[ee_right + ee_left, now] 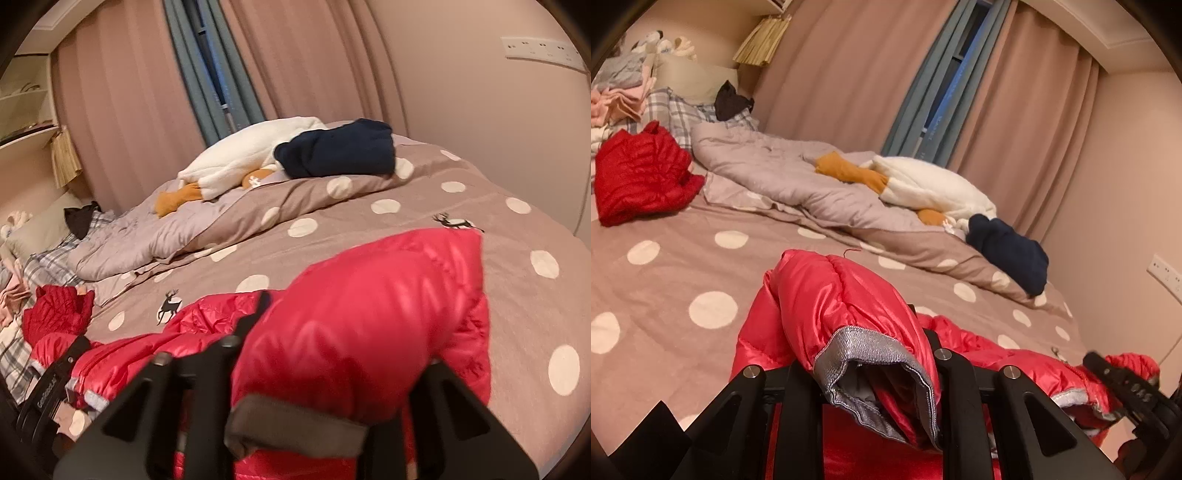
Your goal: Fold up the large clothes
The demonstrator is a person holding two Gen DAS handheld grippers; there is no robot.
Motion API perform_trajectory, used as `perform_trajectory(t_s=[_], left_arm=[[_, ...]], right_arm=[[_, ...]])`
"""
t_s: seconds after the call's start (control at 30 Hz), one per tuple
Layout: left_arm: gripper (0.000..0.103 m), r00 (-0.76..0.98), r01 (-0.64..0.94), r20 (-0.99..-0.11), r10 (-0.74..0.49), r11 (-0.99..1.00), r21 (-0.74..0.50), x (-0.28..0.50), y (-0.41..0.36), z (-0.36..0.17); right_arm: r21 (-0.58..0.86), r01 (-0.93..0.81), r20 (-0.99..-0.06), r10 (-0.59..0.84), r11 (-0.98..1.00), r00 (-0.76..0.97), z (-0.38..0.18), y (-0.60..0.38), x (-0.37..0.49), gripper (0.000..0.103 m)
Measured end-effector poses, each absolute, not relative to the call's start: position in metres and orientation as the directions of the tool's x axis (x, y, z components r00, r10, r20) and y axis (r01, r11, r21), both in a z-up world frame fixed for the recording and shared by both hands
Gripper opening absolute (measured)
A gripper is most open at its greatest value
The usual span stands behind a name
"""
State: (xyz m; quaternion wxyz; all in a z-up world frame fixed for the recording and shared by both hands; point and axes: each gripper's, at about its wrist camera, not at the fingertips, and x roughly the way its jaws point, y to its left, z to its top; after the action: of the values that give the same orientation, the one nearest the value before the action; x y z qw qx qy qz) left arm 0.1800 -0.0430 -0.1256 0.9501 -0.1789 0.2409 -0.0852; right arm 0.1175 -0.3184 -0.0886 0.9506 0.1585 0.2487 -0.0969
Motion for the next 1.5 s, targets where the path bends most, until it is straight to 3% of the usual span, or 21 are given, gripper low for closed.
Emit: perform_trajectory(t_s=[0.03, 0.07, 0.13, 0.2, 0.3, 0.4, 0.53, 0.8, 1.07, 1.37, 1.5], left_arm=[[0.042, 0.866, 0.072, -0.435, -0.248, 0.922, -0.381, 0.181, -0.043, -0.126], [0.051, 0.866, 0.065, -0.436, -0.243, 0.921, -0.385, 0.182, -0.041, -0.125], [0.081, 0.906, 0.034, -0.367, -0.21, 0.901, -0.432, 0.172, -0.031, -0.121], [0.094, 0.949, 0.015, -0.273, -0.16, 0.885, -0.466, 0.158, -0.018, -0.112], [0.096, 0.967, 0.012, -0.222, -0.123, 0.896, -0.444, 0.149, -0.009, -0.099], [0.1, 0.966, -0.033, -0.246, -0.085, 0.897, -0.441, 0.153, -0.002, -0.099], [0.1, 0.943, -0.044, -0.311, -0.122, 0.877, -0.478, 0.164, 0.006, -0.105], [0.1, 0.951, -0.077, -0.298, -0.087, 0.863, -0.499, 0.162, 0.017, -0.102], [0.1, 0.956, -0.128, -0.29, -0.037, 0.838, -0.53, 0.161, 0.037, -0.1], [0.1, 0.943, -0.127, -0.327, -0.059, 0.845, -0.52, 0.17, 0.035, -0.111], [0.1, 0.923, -0.112, -0.376, -0.083, 0.877, -0.468, 0.185, 0.018, -0.125]], right_arm=[[0.278, 0.236, -0.491, -0.074, 0.931, 0.868, -0.088, -0.32, 0.118, 0.063], [0.299, 0.219, -0.478, -0.052, 0.929, 0.877, -0.088, -0.321, 0.119, 0.079], [0.329, 0.199, -0.437, -0.038, 0.923, 0.899, -0.086, -0.322, 0.115, 0.09], [0.316, 0.196, -0.407, -0.054, 0.928, 0.912, -0.081, -0.319, 0.113, 0.095], [0.307, 0.193, -0.375, -0.068, 0.932, 0.925, -0.075, -0.319, 0.108, 0.097], [0.343, 0.183, -0.35, -0.055, 0.921, 0.935, -0.071, -0.324, 0.104, 0.102], [0.334, 0.2, -0.313, -0.091, 0.921, 0.945, -0.065, -0.328, 0.097, 0.102], [0.34, 0.216, -0.308, -0.108, 0.915, 0.945, -0.057, -0.335, 0.093, 0.102], [0.312, 0.265, -0.231, -0.198, 0.912, 0.953, -0.042, -0.341, 0.076, 0.103], [0.372, 0.242, -0.318, -0.122, 0.896, 0.94, -0.058, -0.344, 0.096, 0.103], [0.319, 0.267, -0.381, -0.135, 0.909, 0.915, -0.07, -0.339, 0.111, 0.103]])
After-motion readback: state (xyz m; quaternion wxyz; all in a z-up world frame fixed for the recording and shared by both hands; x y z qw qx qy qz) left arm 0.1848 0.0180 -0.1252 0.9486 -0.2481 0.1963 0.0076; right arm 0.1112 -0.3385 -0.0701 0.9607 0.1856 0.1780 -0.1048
